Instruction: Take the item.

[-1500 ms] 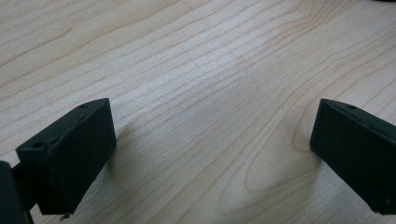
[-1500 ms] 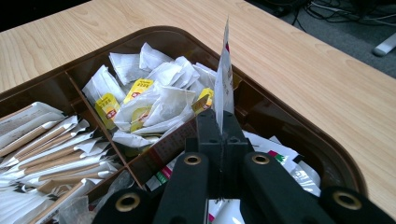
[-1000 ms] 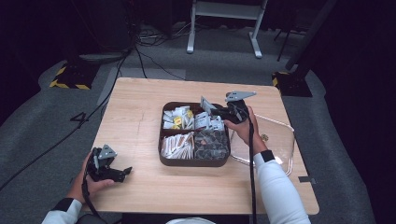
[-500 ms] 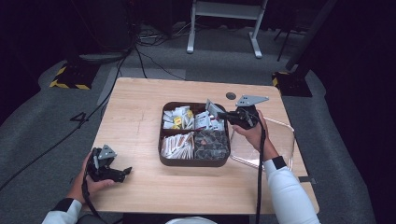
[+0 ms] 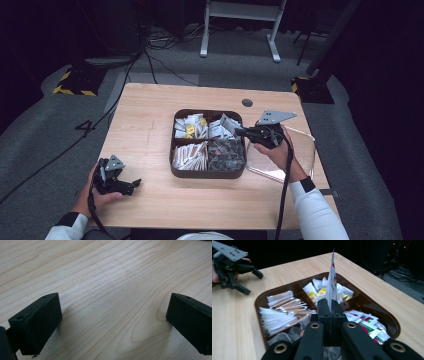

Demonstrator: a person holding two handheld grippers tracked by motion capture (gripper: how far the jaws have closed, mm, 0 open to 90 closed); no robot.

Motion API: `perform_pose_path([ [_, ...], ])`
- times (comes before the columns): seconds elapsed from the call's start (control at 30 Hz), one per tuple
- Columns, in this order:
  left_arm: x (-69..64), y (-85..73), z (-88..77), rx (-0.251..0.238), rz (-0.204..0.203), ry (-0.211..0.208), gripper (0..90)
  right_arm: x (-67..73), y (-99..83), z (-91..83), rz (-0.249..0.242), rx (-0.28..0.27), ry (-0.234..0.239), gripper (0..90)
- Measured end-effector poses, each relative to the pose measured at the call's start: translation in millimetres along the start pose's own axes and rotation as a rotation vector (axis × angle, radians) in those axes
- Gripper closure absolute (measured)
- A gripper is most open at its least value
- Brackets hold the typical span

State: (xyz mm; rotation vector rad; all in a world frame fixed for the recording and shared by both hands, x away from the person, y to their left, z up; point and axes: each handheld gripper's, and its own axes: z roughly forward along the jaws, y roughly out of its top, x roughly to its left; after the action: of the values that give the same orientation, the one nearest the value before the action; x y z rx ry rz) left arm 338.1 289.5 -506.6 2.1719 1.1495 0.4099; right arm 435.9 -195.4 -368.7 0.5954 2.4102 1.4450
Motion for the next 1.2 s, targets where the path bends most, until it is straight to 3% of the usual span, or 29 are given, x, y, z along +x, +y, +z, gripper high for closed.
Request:
perform_pose_path([
  [0.87, -0.2, 0.5, 0.5, 0.0, -0.004, 0.0, 0.4, 64.1, -20.3, -4.6, -0.098, 0.046, 0.19, 90.0],
  [1.2, -0.1, 0.5, 0.5, 0.0, -0.002, 0.0, 0.3, 86.1, -33.2, 2.3, -0.13, 0.1, 0.256, 90.0],
])
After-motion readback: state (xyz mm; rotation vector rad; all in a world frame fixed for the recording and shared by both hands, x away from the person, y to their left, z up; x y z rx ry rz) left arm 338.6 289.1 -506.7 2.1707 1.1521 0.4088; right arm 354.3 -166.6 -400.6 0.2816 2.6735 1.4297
